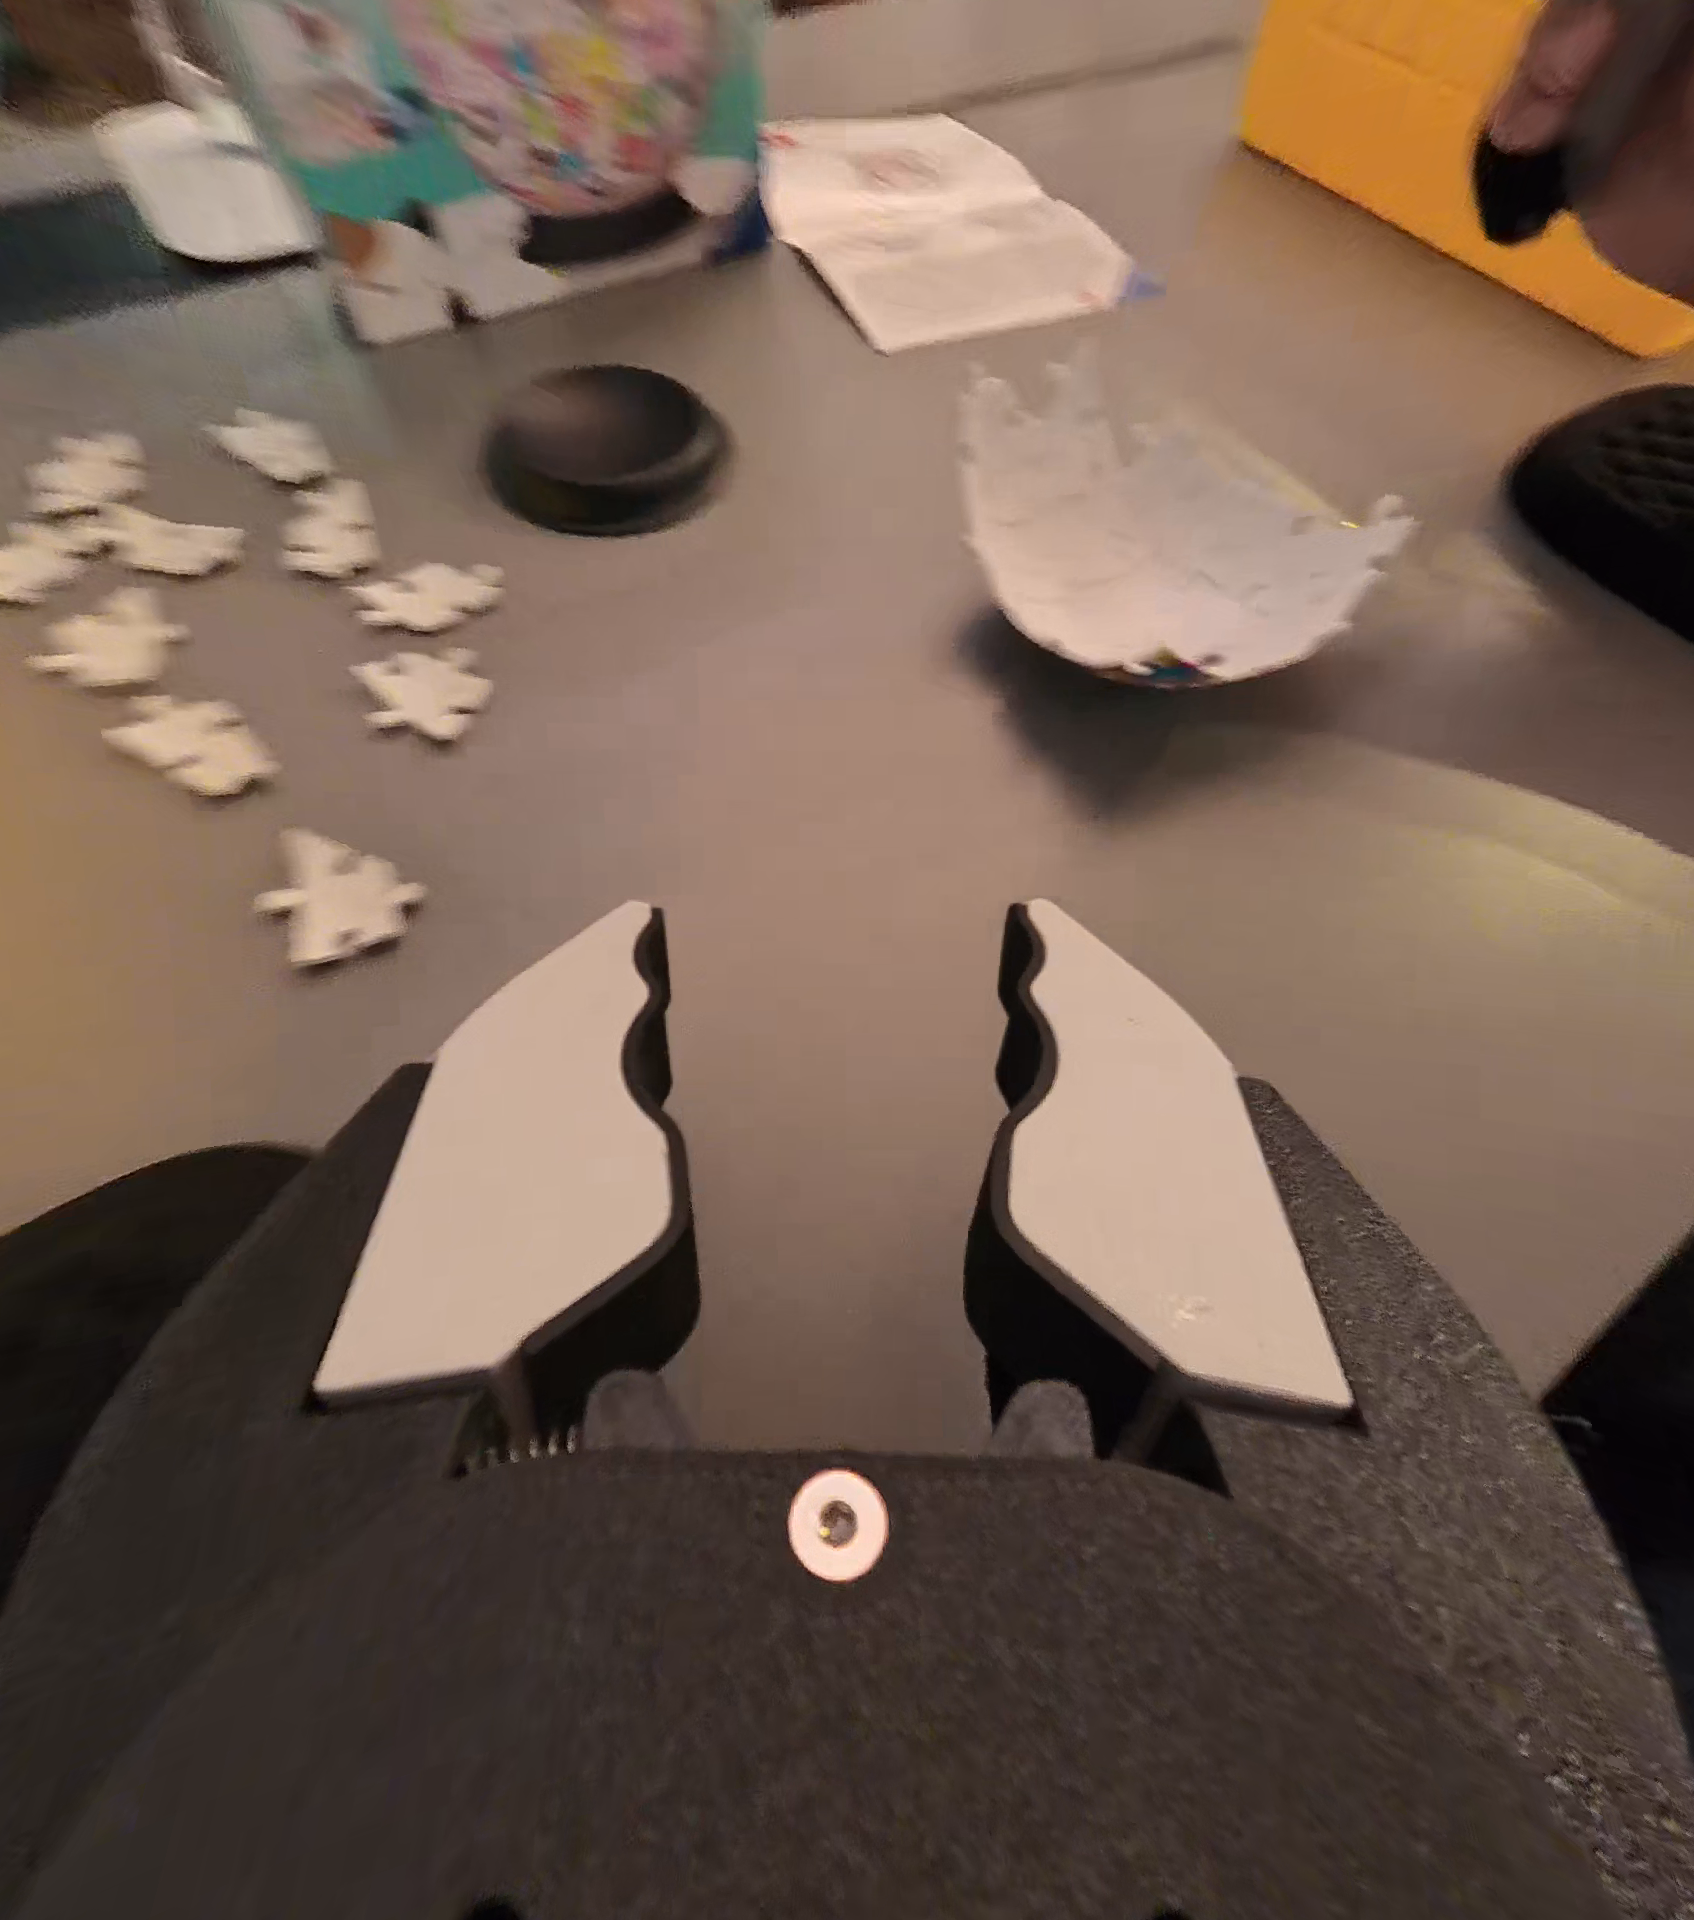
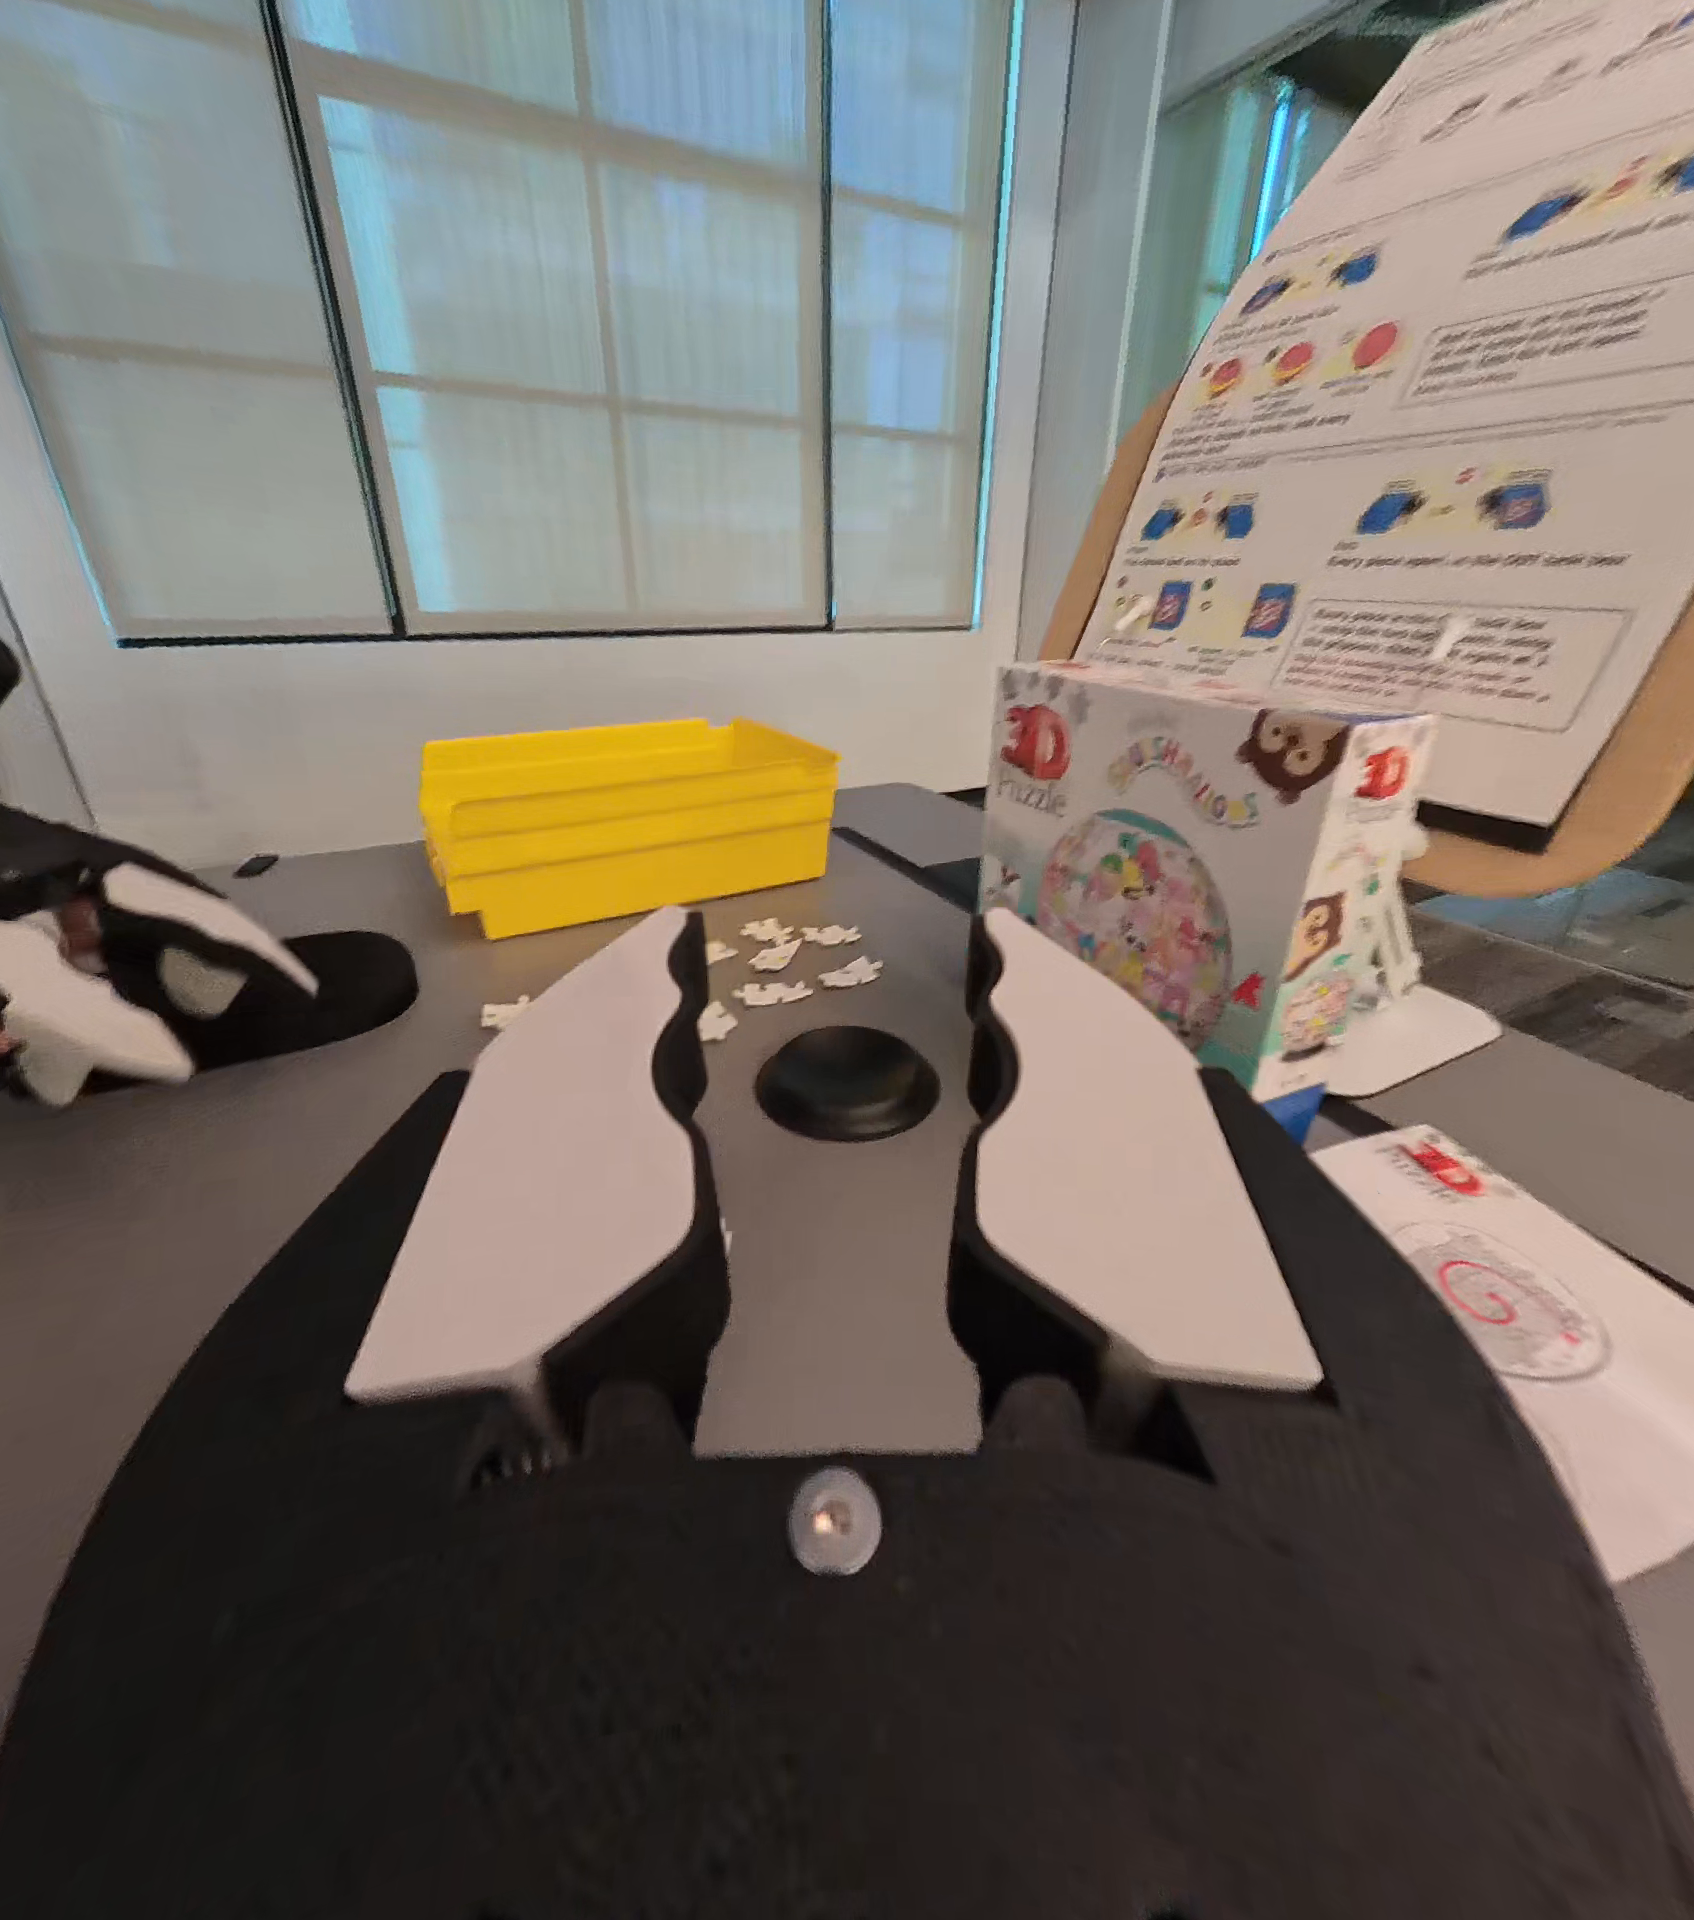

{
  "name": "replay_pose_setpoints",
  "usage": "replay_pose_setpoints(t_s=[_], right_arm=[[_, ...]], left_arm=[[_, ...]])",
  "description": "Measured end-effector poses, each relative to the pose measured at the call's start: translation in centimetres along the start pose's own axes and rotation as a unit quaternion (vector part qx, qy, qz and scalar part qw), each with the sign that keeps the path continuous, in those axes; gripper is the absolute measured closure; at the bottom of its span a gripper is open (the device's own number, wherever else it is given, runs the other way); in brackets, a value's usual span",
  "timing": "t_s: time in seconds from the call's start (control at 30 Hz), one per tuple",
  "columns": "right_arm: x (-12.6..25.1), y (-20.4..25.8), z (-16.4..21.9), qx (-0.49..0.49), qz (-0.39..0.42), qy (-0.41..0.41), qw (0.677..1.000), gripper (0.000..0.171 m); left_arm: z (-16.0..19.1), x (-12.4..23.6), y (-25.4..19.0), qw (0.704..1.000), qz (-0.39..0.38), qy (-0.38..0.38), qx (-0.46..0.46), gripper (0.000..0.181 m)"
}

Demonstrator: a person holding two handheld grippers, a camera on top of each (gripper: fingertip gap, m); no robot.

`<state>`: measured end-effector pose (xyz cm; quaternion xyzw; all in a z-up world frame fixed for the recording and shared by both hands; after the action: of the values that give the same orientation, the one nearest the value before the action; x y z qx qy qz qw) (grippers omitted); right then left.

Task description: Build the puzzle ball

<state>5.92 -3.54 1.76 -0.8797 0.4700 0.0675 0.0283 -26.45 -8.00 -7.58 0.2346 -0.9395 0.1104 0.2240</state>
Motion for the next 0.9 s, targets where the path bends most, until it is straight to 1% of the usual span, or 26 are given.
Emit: replay_pose_setpoints(t_s=[0.1,0.2,0.37,0.5,0.53,0.6,0.7,0.9], right_arm=[[-0.7,0.2,1.2,-0.013,-0.008,0.025,1.0,0.122],[-1.0,0.3,2.4,-0.018,-0.013,0.052,0.998,0.122],[-1.3,0.1,3.4,-0.022,-0.006,0.068,0.997,0.123],[-1.3,-0.2,3.9,-0.033,-0.004,0.076,0.997,0.122],[-1.3,-0.5,4.1,-0.035,0.008,0.081,0.996,0.121],[-1.2,-1.7,4.5,-0.036,0.055,0.097,0.993,0.113],[-1.0,-2.6,4.6,-0.034,0.09,0.105,0.99,0.109],[-0.6,-3.1,3.8,0.009,0.123,0.083,0.989,0.11]], left_arm=[[0.1,1.6,2.2,0.999,-0.038,-0.003,0.0,0.116],[0.3,2.1,4.0,0.997,-0.073,0.007,0.0,0.116],[-0.5,1.9,5.6,0.997,-0.078,-0.023,0.014,0.117],[-1.7,2.1,6.5,0.994,-0.097,-0.052,-0.009,0.119],[-2.0,2.3,6.8,0.993,-0.105,-0.059,-0.016,0.119],[-2.5,2.8,7.6,0.988,-0.134,-0.074,-0.027,0.115],[-2.5,3.2,8.9,0.981,-0.17,-0.084,-0.041,0.11],[-3.1,4.0,9.9,0.972,-0.189,-0.128,-0.055,0.107]])
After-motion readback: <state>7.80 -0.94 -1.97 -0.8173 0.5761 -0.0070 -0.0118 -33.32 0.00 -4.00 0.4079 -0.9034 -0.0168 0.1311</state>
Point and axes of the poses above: each gripper's, where its closed fingertips meet, x back along the fingers, z out of its underside, y = z × x across the jaws, the point moved 4 cm from there along x, back along the fingers, and after that the axes turned 9 degrees about z, right-handed, at the moved point
